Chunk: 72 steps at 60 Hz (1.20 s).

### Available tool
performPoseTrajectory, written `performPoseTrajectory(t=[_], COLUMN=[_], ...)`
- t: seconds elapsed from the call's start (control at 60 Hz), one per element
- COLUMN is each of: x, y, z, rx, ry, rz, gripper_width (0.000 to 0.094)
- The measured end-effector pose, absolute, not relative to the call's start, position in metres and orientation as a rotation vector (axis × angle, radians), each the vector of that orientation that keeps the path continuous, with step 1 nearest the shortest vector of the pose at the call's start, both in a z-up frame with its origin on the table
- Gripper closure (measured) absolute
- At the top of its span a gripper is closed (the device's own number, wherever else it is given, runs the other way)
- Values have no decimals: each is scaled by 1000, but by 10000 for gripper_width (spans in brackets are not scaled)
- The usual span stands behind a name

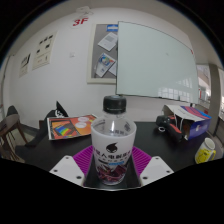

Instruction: Pour water

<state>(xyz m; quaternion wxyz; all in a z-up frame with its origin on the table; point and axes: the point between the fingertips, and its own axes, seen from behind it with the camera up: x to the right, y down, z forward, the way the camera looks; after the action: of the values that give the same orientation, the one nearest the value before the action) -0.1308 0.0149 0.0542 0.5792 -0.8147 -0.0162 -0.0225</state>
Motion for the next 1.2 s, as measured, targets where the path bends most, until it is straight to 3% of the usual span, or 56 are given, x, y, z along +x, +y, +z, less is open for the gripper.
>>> performPoseTrajectory(t=[0.217, 0.367, 0.5, 0.733, 0.867, 1.05, 1.2], x=[-135, -140, -137, -90, -45, 45, 100], y=[17, 12, 0, -28, -49, -54, -34], z=[56, 65, 123, 266, 311, 288, 234], rx=[-1873, -1866, -1794, -1522, -1301, -976, -805], ry=[-63, -77, 27, 367, 602, 961, 1209], rz=[-10, 36, 231, 929, 1371, 1805, 1964], gripper_width=[542, 543, 544, 545, 546, 545, 544])
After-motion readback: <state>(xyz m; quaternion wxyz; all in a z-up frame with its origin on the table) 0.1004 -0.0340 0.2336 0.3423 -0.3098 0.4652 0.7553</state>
